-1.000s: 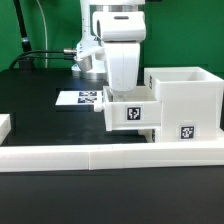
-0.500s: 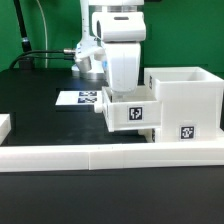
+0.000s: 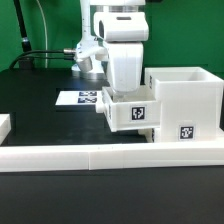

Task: Assemble drawer

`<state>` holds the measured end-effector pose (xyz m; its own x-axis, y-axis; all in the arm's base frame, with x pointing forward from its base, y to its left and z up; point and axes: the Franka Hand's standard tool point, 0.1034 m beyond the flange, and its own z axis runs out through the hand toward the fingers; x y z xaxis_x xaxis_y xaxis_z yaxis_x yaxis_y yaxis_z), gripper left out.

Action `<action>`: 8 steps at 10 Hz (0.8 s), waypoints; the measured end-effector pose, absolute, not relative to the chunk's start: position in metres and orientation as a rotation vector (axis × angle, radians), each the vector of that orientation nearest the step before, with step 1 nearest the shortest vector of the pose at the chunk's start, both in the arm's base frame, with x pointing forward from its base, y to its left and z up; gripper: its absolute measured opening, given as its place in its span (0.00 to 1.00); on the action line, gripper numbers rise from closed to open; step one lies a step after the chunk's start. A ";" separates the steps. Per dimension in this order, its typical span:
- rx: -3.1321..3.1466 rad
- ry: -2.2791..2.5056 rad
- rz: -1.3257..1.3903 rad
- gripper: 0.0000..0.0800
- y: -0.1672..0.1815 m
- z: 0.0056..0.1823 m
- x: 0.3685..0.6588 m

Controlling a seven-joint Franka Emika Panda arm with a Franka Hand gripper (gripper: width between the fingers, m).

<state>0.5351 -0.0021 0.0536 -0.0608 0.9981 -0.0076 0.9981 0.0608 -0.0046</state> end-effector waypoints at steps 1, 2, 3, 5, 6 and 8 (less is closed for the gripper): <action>2.153 2.284 -0.013 0.06 -0.002 0.054 0.535; 2.176 2.263 -0.020 0.06 -0.001 0.054 0.535; 2.181 2.255 -0.027 0.06 -0.001 0.054 0.536; 2.209 2.227 -0.027 0.06 -0.001 0.055 0.536; 2.224 2.212 -0.026 0.06 0.000 0.055 0.536; 2.241 2.193 -0.021 0.06 0.000 0.054 0.537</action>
Offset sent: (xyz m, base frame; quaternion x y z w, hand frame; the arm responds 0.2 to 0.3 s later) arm 0.0070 0.0232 0.0031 0.0050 0.0000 -0.0108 0.9999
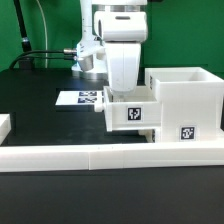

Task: Assemble drawer

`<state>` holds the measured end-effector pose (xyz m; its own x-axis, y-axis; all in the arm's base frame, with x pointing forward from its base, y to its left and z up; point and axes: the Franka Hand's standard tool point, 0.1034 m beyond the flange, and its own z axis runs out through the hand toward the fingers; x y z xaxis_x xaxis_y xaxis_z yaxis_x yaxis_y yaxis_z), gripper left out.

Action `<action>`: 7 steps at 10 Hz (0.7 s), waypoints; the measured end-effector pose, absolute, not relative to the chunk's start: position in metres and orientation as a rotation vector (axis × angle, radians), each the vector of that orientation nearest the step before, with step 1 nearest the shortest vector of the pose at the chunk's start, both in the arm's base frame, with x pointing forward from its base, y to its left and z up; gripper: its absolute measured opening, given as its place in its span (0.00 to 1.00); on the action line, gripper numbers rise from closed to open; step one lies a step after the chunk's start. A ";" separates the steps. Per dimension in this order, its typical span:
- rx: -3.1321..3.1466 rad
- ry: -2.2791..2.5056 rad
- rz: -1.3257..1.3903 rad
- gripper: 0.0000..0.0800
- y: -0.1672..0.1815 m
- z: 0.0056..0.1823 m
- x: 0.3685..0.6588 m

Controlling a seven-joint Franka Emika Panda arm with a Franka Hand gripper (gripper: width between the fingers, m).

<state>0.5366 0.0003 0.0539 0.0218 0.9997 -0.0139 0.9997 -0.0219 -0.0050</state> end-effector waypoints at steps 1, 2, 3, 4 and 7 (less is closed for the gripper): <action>2.243 2.191 -0.021 0.06 0.000 0.054 0.537; 2.244 2.190 -0.020 0.06 0.000 0.054 0.537; 2.244 2.190 -0.020 0.06 0.000 0.054 0.537; 2.244 2.190 -0.020 0.06 0.000 0.054 0.537; 2.286 2.139 -0.004 0.06 0.005 0.053 0.536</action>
Offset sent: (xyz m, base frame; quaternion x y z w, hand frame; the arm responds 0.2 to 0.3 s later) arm 0.0000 0.0000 0.0000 0.0000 0.0000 0.0000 1.0000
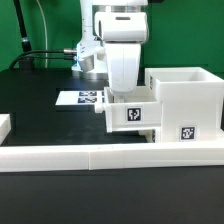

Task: Assemble drawer

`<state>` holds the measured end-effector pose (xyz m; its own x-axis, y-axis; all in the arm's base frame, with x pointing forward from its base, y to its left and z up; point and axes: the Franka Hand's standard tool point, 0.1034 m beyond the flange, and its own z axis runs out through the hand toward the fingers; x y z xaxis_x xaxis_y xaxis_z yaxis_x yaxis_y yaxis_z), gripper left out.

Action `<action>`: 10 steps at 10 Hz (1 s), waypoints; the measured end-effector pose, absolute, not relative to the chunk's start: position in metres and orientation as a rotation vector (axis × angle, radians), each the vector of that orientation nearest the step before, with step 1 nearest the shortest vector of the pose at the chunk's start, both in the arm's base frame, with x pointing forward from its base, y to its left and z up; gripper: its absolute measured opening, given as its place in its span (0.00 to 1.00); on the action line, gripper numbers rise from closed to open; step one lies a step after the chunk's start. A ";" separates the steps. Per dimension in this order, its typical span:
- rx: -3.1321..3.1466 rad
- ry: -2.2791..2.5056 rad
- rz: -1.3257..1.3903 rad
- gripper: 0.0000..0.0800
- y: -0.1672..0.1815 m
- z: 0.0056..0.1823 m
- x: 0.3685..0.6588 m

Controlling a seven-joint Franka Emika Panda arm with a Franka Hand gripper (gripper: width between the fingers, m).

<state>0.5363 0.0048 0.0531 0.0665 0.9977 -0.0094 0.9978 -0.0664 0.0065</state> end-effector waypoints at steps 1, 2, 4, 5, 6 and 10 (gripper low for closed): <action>2.305 2.113 0.008 0.06 0.007 0.053 0.536; 2.307 2.110 0.007 0.06 0.005 0.053 0.537; 2.308 2.110 0.007 0.06 0.005 0.053 0.537; 2.307 2.110 0.007 0.06 0.005 0.053 0.537; 2.289 2.125 0.004 0.06 0.008 0.053 0.537; 2.259 2.146 -0.002 0.06 0.011 0.053 0.537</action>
Offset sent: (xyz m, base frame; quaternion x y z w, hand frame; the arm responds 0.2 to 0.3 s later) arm 0.0000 0.0000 0.0000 0.0000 0.0000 0.0000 1.0000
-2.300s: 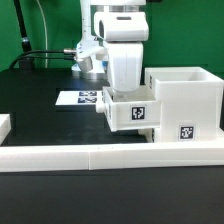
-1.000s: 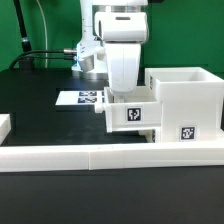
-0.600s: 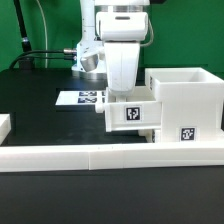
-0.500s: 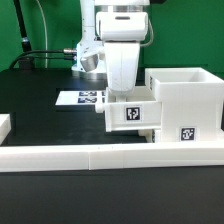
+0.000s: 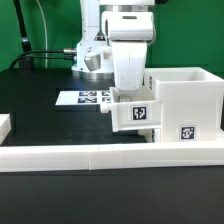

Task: Assemble drawer

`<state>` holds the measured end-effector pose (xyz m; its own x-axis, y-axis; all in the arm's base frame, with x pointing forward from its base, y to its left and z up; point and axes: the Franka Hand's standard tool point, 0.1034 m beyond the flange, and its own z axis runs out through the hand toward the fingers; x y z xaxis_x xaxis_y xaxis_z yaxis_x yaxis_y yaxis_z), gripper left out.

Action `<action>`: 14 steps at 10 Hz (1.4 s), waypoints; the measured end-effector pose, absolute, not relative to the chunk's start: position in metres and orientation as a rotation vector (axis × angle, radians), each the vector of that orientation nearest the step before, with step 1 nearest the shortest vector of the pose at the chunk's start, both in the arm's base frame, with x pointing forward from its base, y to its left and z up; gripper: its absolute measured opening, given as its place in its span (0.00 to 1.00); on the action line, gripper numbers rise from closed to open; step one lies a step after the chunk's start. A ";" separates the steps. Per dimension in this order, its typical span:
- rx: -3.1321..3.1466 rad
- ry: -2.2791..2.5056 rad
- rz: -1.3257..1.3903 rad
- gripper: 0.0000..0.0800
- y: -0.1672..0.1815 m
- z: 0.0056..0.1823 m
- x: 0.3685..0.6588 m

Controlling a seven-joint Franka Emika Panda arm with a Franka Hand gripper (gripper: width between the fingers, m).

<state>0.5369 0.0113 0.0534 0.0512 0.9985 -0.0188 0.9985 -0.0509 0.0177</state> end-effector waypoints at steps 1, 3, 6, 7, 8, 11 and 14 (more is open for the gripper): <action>2.260 2.147 -0.006 0.06 0.011 0.053 0.537; 2.266 2.153 -0.031 0.06 0.010 0.054 0.536; 2.266 2.153 -0.033 0.17 0.011 0.055 0.537; 2.261 2.150 -0.023 0.40 0.014 0.059 0.539; 2.258 2.150 -0.025 0.57 0.014 0.064 0.540; 2.253 2.139 -0.070 0.79 0.008 0.098 0.541; 2.193 2.177 -0.079 0.81 -0.035 0.122 0.540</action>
Offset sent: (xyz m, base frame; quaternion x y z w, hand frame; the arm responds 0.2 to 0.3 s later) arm 0.0072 0.0085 -0.0045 0.0357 0.0007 -0.0490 0.9982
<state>0.5395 -0.0350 0.1220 0.0072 0.9974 -0.0716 1.0000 -0.0072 -0.0004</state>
